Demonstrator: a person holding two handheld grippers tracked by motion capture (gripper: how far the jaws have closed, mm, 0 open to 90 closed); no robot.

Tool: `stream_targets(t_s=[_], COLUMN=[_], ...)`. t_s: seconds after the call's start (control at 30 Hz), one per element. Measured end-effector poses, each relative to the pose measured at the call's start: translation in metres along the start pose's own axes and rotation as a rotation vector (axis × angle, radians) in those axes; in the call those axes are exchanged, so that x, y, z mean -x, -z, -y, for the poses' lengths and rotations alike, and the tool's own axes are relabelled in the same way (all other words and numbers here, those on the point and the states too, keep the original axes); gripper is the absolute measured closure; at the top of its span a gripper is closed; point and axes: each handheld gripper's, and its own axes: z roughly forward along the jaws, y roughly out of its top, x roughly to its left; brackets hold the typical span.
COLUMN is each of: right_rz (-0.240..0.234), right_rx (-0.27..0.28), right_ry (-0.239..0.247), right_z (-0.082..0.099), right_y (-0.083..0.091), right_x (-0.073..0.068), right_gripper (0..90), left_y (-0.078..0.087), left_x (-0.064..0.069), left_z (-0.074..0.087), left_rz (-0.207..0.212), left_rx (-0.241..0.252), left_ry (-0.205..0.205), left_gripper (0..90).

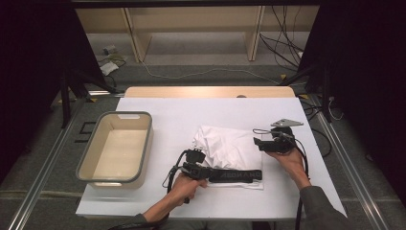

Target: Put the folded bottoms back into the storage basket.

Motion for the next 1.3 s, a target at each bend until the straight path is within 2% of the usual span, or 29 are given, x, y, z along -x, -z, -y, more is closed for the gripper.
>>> stream_targets(t_s=[0.17, 0.23, 0.27, 0.3, 0.33, 0.37, 0.43, 0.47, 0.5, 0.6, 0.67, 0.7, 0.77, 0.8, 0.83, 0.87, 0.93, 1.0, 1.07, 1.17, 1.2, 1.3], right_rz=[-0.004, -0.004, -0.006, -0.006, -0.006, -0.007, -0.007, -0.009, -0.009, -0.012, -0.011, -0.012, -0.012, -0.017, -0.022, -0.022, -0.042, -0.047, -0.045, -0.048, -0.055, -0.054], right_rx=[-0.002, -0.002, -0.005, -0.005, -0.005, -0.004, -0.006, -0.004, -0.001, 0.003, 0.002, 0.000, -0.005, -0.002, 0.000, 0.000, 0.001, -0.040, -0.049, -0.065, -0.062, -0.074], right_ry=[-0.003, -0.002, -0.001, -0.001, -0.001, 0.002, -0.001, 0.002, 0.002, 0.004, 0.003, 0.003, 0.006, -0.004, -0.014, -0.014, -0.043, -0.062, -0.068, -0.089, -0.123, -0.128], right_z=[0.000, -0.001, 0.000, 0.000, 0.000, 0.000, 0.000, 0.000, 0.000, -0.001, -0.001, -0.001, -0.001, -0.002, -0.002, -0.002, -0.004, -0.006, -0.007, -0.010, -0.013, -0.016], right_y=[0.001, 0.001, 0.000, 0.000, 0.000, 0.000, 0.000, 0.000, 0.000, 0.001, 0.001, 0.001, 0.000, -0.002, -0.003, -0.003, -0.007, -0.019, -0.022, -0.029, -0.034, -0.039], right_x=[-0.001, -0.001, -0.001, -0.001, -0.001, -0.001, -0.001, -0.001, -0.001, -0.001, -0.002, -0.002, -0.002, -0.001, -0.001, -0.001, 0.002, 0.006, 0.006, 0.011, 0.015, 0.018], right_gripper=[18.9, 18.9, 18.9, 18.9, 18.9, 18.9, 18.9, 18.9, 19.1, 19.2, 19.2, 19.2, 19.2, 19.2, 19.2, 19.2, 19.0, 17.6, 17.4, 16.8, 16.5, 16.2], left_y=[0.001, 0.002, 0.002, 0.002, 0.003, 0.003, 0.003, 0.002, 0.002, 0.003, 0.003, 0.003, 0.003, 0.003, 0.003, 0.003, 0.001, 0.000, 0.000, 0.001, 0.000, 0.002], left_x=[0.001, 0.003, 0.004, 0.005, 0.007, 0.008, 0.011, 0.012, 0.012, 0.013, 0.013, 0.012, 0.010, 0.008, 0.006, 0.006, 0.004, 0.001, 0.000, 0.000, 0.001, 0.000], left_z=[-0.001, -0.001, -0.001, -0.001, -0.002, -0.002, -0.001, -0.001, 0.000, 0.000, 0.000, 0.000, 0.000, 0.000, 0.000, 0.000, 0.002, 0.001, 0.002, 0.003, 0.003, 0.003], left_rz=[-0.029, -0.042, -0.049, -0.057, -0.077, -0.090, -0.142, -0.192, -0.193, -0.199, -0.191, -0.182, -0.168, -0.151, -0.119, -0.119, -0.078, -0.050, -0.038, -0.031, -0.026, -0.014], left_rx=[-0.005, -0.015, -0.020, -0.023, -0.038, -0.049, -0.064, -0.080, -0.095, -0.109, -0.111, -0.109, -0.099, -0.098, -0.094, -0.094, -0.076, -0.073, -0.064, -0.061, -0.056, -0.054], left_ry=[-0.041, -0.060, -0.074, -0.081, -0.093, -0.099, -0.120, -0.136, -0.115, -0.106, -0.103, -0.098, -0.079, -0.067, -0.041, -0.041, -0.020, 0.005, 0.015, 0.003, 0.003, -0.002], left_gripper=[79.2, 75.5, 68.7, 68.7, 64.9, 57.4, 49.1, 41.6, 41.3, 40.8, 46.9, 46.9, 54.0, 60.9, 63.3, 66.7, 70.2, 77.1, 78.1, 79.7, 79.9, 80.0])
